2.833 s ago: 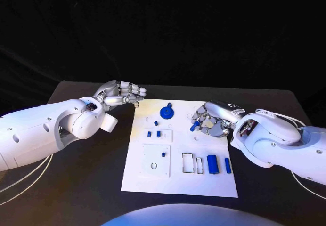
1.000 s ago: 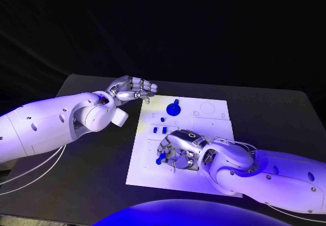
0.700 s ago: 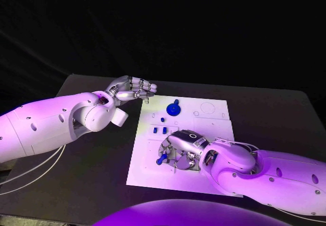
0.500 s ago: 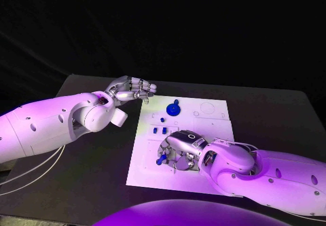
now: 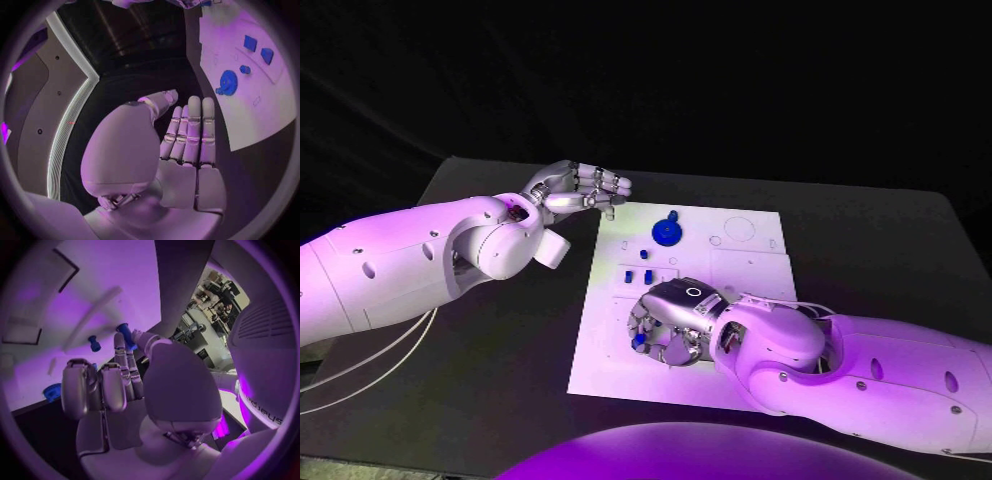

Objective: Assemble the parts on the task board

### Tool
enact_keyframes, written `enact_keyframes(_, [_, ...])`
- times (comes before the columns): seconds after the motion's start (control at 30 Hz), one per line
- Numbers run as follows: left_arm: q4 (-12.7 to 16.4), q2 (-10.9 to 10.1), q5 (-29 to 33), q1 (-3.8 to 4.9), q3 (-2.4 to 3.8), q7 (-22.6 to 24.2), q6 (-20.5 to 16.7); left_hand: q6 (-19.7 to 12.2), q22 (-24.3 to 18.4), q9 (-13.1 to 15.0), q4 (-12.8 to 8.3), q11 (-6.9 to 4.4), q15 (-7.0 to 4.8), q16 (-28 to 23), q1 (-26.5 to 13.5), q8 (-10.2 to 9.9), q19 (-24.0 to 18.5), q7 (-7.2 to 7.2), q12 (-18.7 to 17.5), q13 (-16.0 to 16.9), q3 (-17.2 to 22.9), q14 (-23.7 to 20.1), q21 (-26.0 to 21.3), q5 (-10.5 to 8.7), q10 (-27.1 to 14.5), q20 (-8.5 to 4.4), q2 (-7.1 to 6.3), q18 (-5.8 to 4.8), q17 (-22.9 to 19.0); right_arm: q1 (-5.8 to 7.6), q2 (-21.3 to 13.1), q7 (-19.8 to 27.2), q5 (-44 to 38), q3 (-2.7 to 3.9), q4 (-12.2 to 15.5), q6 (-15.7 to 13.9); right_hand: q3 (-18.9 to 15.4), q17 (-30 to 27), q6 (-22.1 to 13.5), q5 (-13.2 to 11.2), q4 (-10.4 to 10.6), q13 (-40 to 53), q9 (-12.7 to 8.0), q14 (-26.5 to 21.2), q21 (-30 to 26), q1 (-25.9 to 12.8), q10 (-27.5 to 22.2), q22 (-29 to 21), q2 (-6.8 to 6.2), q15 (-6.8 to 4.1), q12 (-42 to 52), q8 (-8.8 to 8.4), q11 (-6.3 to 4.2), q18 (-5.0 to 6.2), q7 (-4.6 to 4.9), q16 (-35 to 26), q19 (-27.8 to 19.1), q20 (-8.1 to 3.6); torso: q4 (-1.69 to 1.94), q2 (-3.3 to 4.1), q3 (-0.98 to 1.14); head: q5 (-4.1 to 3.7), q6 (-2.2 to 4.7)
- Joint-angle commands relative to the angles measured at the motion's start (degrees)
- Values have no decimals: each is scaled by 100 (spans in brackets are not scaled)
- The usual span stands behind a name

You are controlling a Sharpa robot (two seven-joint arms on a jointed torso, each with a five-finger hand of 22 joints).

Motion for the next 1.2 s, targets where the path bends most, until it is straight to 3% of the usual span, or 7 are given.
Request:
enact_keyframes(0.03, [13, 2, 35, 3, 3, 18, 96, 3, -5, -6, 5, 6, -4, -38, 6, 32, -47, 29, 24, -5, -27, -41, -32, 21, -25, -7, 48, 69, -5, -13, 20, -77, -160, -12, -2, 177, -71, -11, -157, 0, 10, 10, -36, 159, -35, -197, -47, 1149, -143, 17, -17, -94, 42, -85, 57, 15, 116, 8, -1, -2, -1, 0, -2])
enact_keyframes(0.13, [14, -1, 35, 3, 3, 16, 100, 3, -5, -6, 5, 6, -4, -38, 6, 32, -47, 29, 24, -5, -27, -41, -32, 21, -25, -7, 48, 69, -5, -13, 22, -109, -183, -12, -11, 49, -303, -33, -547, 1, 21, 34, -123, 150, -98, -384, -132, 1131, -357, 45, -12, -332, 63, -71, 81, 10, 91, 40, -3, -1, 1, 1, 8])
enact_keyframes(0.27, [16, -5, 35, 3, 3, 15, 104, 3, -5, -6, 5, 6, -4, -38, 6, 32, -47, 29, 24, -5, -27, -41, -32, 21, -25, -7, 48, 69, -5, -12, 1, -136, -211, -12, -7, -103, -546, -56, -809, 1, -17, 71, -187, 142, -124, -384, -193, 1124, -381, 18, 14, -491, 40, -65, 85, 2, 83, 32, -7, 0, 5, -3, 19])
enact_keyframes(0.77, [9, -21, 35, 2, 1, 16, 106, 2, -9, -7, 1, 7, -3, -39, 5, 37, -47, 29, 34, -5, -36, -45, -40, 22, -38, -5, 53, 69, -8, 173, -616, 189, 203, 32, 324, -1308, -2574, -243, -1265, 28, 438, 372, -311, 127, -151, 324, -260, 1121, -23, -82, 266, -780, -86, -67, -59, -77, 107, -53, -15, -8, 9, -70, 79])
enact_keyframes(0.97, [-1, -15, 50, 0, -16, 28, 83, 2, -9, -7, 1, 7, -3, -39, 5, 37, -47, 29, 34, -5, -36, -45, -40, 22, -38, -5, 53, 69, -8, 587, -1540, 378, 2190, 48, 377, -1408, -2676, -71, -673, 22, 521, 648, -195, 173, -41, 521, 172, 1156, 115, -21, 680, -446, 3, -92, 107, 20, 156, -33, -47, -53, -15, -378, 121])
enact_keyframes(1.1, [3, -15, 90, -1, -25, 42, 58, -2, -11, -9, -2, 7, -2, -40, 4, 38, -48, 30, 40, -5, -42, -47, -44, 22, -44, -5, 54, 69, -10, 697, -2134, 324, 2960, 33, 427, -1180, -3065, 76, -653, 38, 508, 1501, -63, 201, 163, 181, 379, 1210, 201, -125, 1647, -128, -135, -123, -22, 119, 228, -105, -79, -84, -29, -535, 116])
enact_keyframes(1.2, [-2, -4, 108, -3, -35, 49, 47, -2, -11, -9, -2, 7, -2, -40, 4, 38, -48, 30, 40, -5, -42, -47, -44, 22, -44, -5, 54, 69, -10, 728, -2505, 205, 3206, 1, 500, -1034, -3680, 417, -764, 29, 521, 5218, 247, 271, 521, -225, 493, 1300, 406, -176, 5357, 438, -204, -195, -101, 290, 347, -158, -103, -109, -34, -663, 110])
